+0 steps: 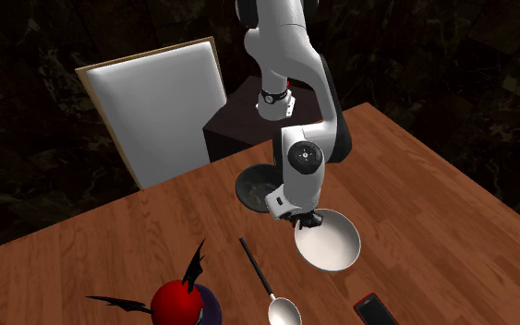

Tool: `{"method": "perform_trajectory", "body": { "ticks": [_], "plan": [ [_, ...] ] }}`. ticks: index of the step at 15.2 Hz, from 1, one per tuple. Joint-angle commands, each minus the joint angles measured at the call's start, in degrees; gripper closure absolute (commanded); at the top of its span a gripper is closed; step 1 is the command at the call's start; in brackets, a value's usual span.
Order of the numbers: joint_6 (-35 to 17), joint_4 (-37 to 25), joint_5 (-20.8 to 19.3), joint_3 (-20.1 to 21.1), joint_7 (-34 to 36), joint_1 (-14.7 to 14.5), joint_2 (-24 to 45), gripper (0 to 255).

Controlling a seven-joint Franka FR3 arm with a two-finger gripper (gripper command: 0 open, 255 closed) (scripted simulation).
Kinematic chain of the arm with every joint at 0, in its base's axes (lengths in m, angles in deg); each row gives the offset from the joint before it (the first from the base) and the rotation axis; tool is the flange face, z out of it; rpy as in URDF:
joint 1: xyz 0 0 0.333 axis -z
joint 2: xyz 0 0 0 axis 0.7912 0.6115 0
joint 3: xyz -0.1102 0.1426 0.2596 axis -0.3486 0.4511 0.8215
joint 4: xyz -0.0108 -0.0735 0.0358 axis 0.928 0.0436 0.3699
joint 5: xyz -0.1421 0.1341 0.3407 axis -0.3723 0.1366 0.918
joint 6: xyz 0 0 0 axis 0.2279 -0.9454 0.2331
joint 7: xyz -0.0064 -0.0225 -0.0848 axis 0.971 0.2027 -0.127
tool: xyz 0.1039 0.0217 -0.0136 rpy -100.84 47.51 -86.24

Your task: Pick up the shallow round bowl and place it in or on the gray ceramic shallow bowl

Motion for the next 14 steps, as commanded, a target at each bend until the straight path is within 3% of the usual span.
{"method": "perform_trajectory", "body": {
  "ticks": [1, 7, 14],
  "plan": [
    [0.0, 0.0, 0.0, 0.0, 0.0, 0.0, 0.0, 255],
    [0.0, 0.0, 0.0, 0.0, 0.0, 0.0, 0.0, 255],
    [3.9, -0.6, 0.8, 0.6, -0.2, 0.4, -3.3, 255]
  ]
}}
